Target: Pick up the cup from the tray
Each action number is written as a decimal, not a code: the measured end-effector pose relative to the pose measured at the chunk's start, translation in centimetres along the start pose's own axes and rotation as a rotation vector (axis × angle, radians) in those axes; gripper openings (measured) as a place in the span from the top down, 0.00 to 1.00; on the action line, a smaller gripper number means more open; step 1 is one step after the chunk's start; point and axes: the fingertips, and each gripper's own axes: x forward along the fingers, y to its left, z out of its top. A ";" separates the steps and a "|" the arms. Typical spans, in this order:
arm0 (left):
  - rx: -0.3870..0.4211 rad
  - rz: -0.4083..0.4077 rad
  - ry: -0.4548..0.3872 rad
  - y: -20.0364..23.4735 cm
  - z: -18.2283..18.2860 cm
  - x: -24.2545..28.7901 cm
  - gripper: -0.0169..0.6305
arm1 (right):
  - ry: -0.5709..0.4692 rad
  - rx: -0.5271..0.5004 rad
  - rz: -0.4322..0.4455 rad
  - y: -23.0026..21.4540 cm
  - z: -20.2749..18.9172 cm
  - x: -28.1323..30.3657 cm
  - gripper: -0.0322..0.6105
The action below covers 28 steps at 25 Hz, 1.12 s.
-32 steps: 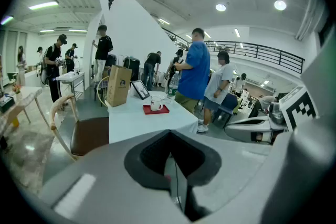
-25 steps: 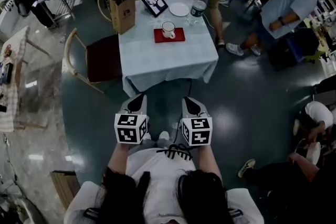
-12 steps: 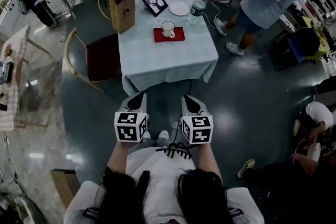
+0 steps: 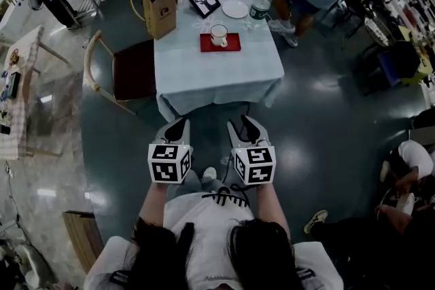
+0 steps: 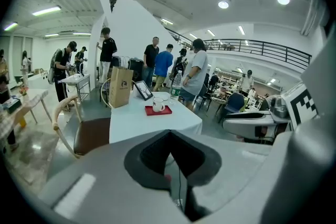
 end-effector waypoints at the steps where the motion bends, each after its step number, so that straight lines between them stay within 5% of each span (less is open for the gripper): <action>1: -0.005 0.005 -0.002 -0.1 0.0 0.1 0.97 | -0.004 -0.007 0.007 -0.1 0.1 0.0 0.66; 28: 0.009 -0.024 0.020 3.2 4.4 8.9 0.97 | -0.035 0.022 0.034 -3.3 4.2 8.2 0.56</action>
